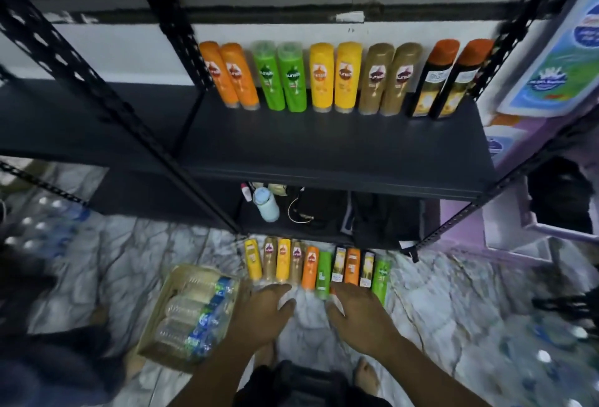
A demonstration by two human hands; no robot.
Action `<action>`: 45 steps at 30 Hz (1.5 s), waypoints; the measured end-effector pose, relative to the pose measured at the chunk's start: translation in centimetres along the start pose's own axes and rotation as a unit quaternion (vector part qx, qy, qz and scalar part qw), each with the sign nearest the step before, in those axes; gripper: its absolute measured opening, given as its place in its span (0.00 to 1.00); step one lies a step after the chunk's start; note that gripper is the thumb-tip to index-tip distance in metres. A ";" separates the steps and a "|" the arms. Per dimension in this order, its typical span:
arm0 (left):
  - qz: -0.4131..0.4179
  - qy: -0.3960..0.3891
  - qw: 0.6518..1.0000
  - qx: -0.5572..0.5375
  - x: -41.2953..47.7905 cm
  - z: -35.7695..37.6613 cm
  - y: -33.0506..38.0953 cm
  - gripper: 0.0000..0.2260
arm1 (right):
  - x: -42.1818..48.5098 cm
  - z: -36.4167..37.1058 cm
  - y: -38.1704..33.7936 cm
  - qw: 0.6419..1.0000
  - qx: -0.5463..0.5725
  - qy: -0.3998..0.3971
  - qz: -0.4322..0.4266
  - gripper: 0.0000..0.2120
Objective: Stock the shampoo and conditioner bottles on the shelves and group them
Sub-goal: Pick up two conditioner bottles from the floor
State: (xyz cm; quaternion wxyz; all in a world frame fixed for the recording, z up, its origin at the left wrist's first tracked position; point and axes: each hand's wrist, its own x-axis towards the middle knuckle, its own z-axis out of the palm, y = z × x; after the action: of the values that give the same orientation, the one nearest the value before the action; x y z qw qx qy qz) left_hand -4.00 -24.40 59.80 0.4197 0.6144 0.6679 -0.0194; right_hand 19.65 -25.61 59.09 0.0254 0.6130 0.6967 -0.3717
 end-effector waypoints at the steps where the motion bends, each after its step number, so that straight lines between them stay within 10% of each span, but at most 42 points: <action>1: -0.003 0.002 1.000 -0.003 0.2 0.0 0.0 0.24 | 0.3 0.2 -0.2 1.000 -0.006 -0.007 -0.008 0.34; 23: 0.005 -0.003 1.000 -0.005 14.0 -8.6 -14.6 0.22 | 18.0 6.3 -12.4 0.997 0.009 -0.074 0.037 0.29; 34: -0.130 0.074 0.986 -0.074 32.3 3.9 -28.0 0.21 | 40.5 22.5 -2.7 0.980 -0.042 -0.189 0.037 0.28; 45: -0.235 0.141 0.953 -0.127 53.2 16.6 -42.7 0.25 | 61.7 39.1 3.9 0.986 0.122 -0.093 0.065 0.24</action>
State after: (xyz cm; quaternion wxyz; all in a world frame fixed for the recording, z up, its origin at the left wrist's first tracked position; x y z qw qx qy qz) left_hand -25.11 -1.02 -2.91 0.3791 0.3782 0.8428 0.0540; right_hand -8.60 4.33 -1.33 0.0392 0.6183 0.5993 -0.5070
